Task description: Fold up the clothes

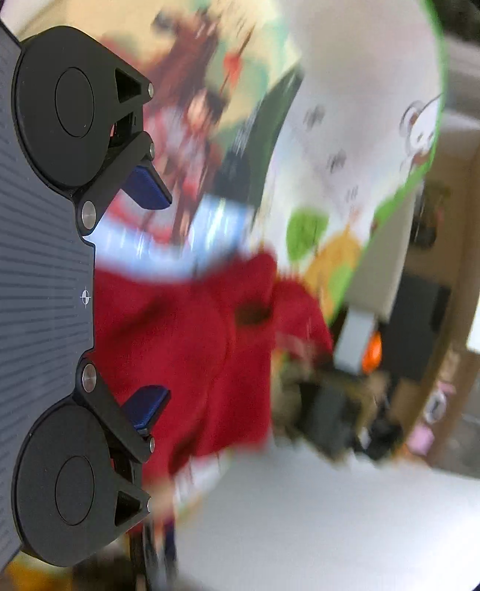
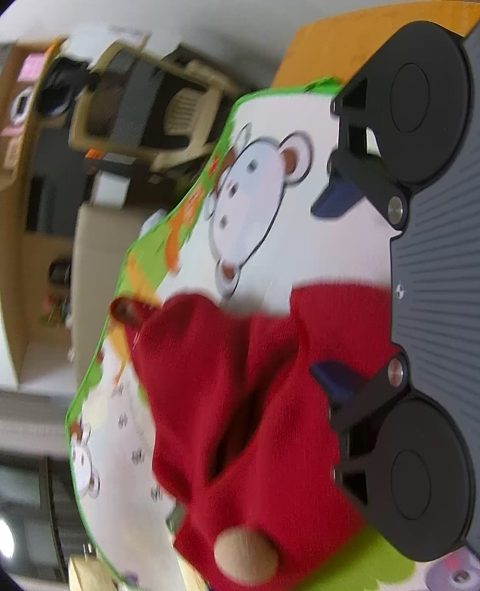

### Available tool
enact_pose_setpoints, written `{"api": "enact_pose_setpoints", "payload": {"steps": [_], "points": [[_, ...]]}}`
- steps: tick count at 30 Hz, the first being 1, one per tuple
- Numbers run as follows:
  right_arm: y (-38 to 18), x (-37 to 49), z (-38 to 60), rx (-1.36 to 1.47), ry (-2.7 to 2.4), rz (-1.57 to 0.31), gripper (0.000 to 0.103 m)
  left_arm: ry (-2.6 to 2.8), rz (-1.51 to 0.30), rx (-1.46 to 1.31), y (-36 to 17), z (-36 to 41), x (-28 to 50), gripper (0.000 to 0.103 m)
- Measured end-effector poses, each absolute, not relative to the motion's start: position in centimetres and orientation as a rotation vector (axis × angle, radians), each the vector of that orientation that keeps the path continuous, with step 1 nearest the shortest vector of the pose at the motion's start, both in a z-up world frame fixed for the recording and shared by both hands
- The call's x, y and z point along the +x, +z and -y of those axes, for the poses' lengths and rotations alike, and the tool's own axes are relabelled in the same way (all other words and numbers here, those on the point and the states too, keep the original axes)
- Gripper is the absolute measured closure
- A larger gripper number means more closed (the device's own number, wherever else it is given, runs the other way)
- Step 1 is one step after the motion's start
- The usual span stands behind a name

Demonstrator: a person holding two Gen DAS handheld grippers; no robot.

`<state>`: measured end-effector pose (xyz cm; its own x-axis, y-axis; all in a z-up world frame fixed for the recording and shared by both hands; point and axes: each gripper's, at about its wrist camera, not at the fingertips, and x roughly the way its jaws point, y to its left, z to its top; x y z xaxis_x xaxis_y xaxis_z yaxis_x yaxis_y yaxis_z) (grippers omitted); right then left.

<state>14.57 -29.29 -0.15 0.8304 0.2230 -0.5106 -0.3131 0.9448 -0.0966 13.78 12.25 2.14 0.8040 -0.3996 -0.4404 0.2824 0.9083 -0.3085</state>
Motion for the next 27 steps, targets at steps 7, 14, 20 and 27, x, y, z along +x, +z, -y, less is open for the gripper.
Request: {"api": "enact_pose_setpoints", "payload": {"steps": [7,14,20,27], "points": [[0.7,12.2,29.1,-0.148,0.362,-0.506,0.073,-0.358,-0.553,-0.155,1.2,-10.0,14.4,0.0],[3.3,14.3,27.8,-0.214,0.345,-0.411,0.09,-0.321,-0.503,-0.043,1.7,-7.6,14.4,0.063],[0.1,17.5,26.8,-0.235,0.291,-0.533,0.08,-0.257,-0.529,0.031,1.7,-7.1,15.0,0.066],[0.9,15.1,30.9,-0.018,0.327,-0.515,0.048,-0.262,-0.548,0.019,1.2,-7.4,15.2,0.058]]}}
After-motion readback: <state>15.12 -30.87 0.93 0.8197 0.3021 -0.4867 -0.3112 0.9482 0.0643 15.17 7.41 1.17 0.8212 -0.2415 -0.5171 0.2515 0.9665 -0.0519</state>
